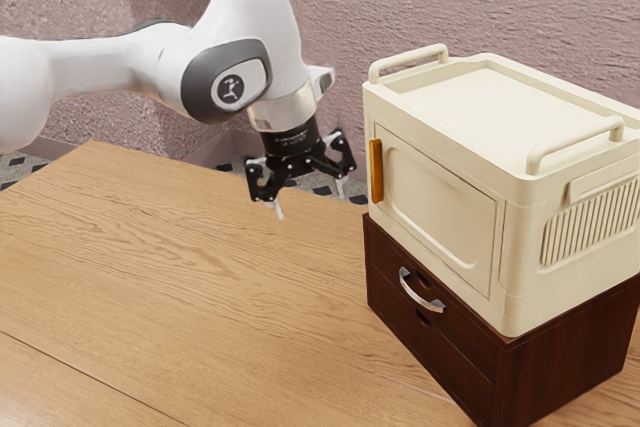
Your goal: Pull the drawer handle with one arm to open the drawer
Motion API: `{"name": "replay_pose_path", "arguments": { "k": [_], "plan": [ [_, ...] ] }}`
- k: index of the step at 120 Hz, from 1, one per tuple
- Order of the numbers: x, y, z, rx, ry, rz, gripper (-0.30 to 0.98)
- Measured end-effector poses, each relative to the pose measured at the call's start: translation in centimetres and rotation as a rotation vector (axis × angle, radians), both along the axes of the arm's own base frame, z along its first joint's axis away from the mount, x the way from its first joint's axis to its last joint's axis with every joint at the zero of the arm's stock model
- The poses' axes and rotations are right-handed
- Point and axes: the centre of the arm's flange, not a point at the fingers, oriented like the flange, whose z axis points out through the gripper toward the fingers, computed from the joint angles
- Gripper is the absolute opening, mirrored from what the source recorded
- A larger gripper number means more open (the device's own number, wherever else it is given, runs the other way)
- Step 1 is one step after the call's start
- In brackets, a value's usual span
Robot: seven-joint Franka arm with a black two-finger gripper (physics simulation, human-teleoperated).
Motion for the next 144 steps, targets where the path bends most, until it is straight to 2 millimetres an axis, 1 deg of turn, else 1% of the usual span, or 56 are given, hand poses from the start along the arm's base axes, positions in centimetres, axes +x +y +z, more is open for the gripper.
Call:
{"name": "replay_pose_path", "arguments": {
  "k": [10,39,48,56,68,86,115,144],
  "plan": [
    [0.3,0.8,-0.8,-0.006,-0.012,0.039,0.69],
    [1.3,3.9,-3.1,-0.018,-0.040,0.149,0.69],
    [1.2,4.4,-3.8,-0.021,-0.043,0.170,0.69],
    [1.2,4.4,-4.1,-0.026,-0.050,0.182,0.69],
    [0.9,3.7,-4.8,-0.029,-0.054,0.183,0.69],
    [0.1,1.6,-5.9,-0.033,-0.059,0.164,0.69],
    [-1.2,-1.7,-6.3,-0.049,-0.072,0.126,0.69],
    [-1.6,-3.6,-6.4,-0.063,-0.096,0.110,0.69]
  ]
}}
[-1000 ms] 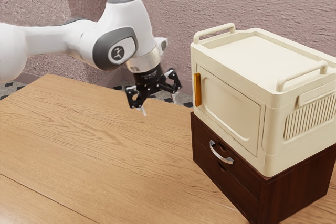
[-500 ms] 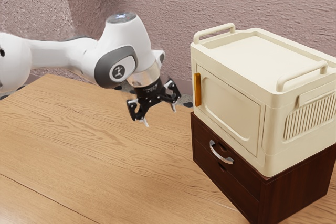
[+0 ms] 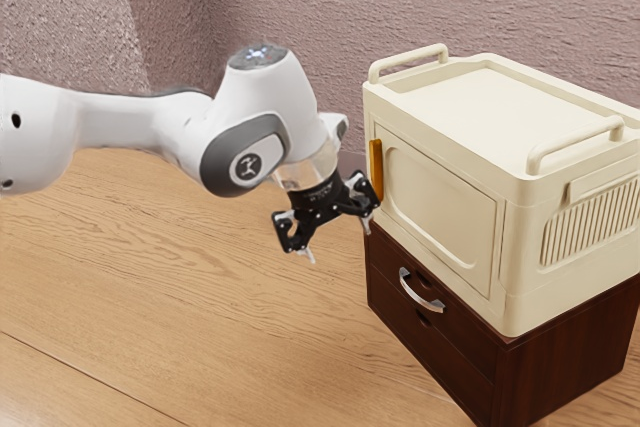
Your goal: Pull the drawer handle with one arm to open the drawer
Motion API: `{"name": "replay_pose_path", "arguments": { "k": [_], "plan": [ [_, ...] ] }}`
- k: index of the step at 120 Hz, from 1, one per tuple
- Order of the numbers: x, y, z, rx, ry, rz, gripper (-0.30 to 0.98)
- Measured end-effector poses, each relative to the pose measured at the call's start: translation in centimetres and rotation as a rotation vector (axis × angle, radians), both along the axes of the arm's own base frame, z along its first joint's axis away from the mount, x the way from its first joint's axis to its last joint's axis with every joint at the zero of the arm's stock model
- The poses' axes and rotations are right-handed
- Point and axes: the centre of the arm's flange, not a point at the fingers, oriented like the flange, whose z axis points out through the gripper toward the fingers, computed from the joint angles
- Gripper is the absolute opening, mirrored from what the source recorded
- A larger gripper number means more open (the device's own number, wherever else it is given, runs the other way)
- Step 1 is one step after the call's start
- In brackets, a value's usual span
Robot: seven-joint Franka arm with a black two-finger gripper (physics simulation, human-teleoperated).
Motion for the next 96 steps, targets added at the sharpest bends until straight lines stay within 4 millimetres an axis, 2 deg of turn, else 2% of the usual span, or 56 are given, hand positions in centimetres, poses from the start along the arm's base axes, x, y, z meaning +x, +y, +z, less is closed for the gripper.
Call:
{"name": "replay_pose_path", "arguments": {
  "k": [24,52,96],
  "plan": [
    [-0.5,-0.7,-0.9,-0.006,-0.003,-0.003,0.69],
    [-1.1,-2.8,-2.0,-0.009,-0.011,-0.022,0.69],
    [-0.9,-4.7,-3.3,-0.032,-0.071,-0.025,0.68]
  ]
}}
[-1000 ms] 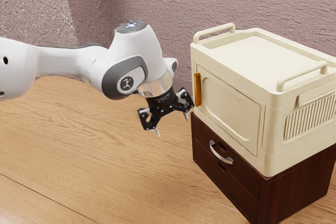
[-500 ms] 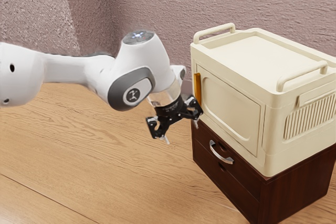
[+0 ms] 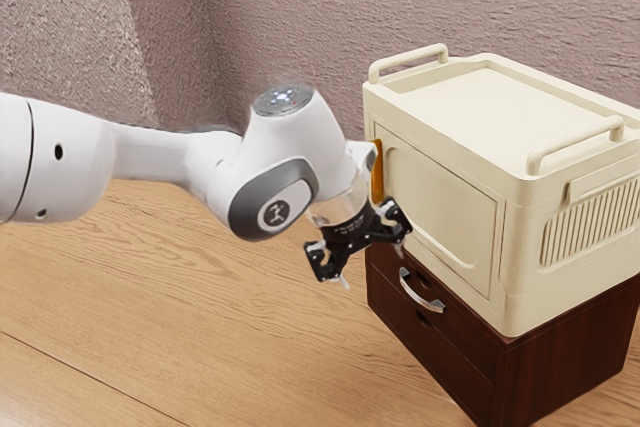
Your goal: Pull the drawer handle with one arm to open the drawer
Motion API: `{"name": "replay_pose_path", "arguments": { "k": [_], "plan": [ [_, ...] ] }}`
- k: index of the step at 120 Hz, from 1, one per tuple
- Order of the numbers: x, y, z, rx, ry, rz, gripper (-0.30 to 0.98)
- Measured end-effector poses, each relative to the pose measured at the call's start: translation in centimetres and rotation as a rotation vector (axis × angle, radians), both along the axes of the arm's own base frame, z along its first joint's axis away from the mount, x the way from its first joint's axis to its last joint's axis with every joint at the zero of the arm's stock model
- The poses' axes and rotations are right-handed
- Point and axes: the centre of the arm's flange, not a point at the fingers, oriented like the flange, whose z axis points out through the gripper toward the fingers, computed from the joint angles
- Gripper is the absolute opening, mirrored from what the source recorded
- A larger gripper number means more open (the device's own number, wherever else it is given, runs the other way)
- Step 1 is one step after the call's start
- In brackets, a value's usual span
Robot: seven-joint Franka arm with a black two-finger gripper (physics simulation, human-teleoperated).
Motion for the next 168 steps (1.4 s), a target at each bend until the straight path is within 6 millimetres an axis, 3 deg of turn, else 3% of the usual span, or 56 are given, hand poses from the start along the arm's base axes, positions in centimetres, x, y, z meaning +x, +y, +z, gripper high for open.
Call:
{"name": "replay_pose_path", "arguments": {
  "k": [22,65,116,168],
  "plan": [
    [-0.3,-1.6,-1.4,-0.007,-0.003,-0.006,0.61],
    [-0.5,-2.7,-2.8,-0.012,-0.008,-0.002,0.55],
    [-0.8,-3.4,-4.5,-0.029,-0.028,0.012,0.52],
    [-0.8,-3.2,-4.8,-0.043,-0.046,0.025,0.50]
  ]
}}
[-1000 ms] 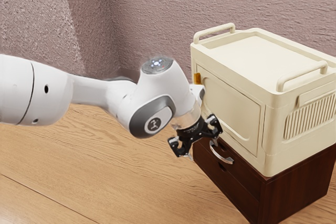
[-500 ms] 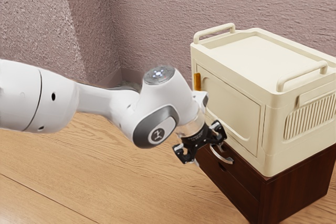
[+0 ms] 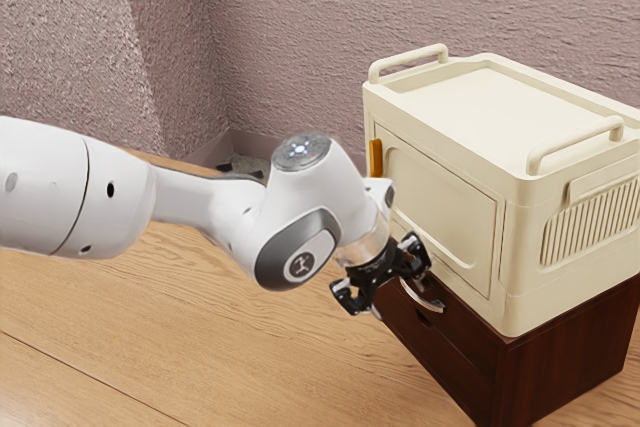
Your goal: Pull the drawer handle with one arm to open the drawer
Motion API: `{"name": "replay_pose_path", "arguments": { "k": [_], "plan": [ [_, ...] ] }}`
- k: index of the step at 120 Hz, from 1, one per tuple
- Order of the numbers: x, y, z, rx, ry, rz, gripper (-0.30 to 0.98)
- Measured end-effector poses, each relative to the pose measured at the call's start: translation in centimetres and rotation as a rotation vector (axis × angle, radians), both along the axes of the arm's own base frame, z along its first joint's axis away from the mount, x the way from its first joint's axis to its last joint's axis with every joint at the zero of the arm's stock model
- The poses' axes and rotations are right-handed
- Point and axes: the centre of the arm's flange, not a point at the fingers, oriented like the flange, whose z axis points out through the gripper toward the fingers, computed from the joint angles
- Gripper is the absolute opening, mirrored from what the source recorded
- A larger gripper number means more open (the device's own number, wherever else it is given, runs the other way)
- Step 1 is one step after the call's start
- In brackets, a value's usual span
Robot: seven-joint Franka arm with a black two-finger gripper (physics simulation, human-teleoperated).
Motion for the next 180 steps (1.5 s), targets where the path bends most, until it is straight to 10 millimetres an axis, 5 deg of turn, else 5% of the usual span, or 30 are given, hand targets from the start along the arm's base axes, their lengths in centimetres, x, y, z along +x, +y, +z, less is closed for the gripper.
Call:
{"name": "replay_pose_path", "arguments": {
  "k": [82,141,180],
  "plan": [
    [-0.1,-0.3,-1.4,0.003,0.008,0.010,0.49],
    [-0.4,-0.4,-0.7,-0.006,0.016,0.004,0.04],
    [-2.3,1.4,-0.8,-0.017,0.063,0.009,-0.07]
  ]
}}
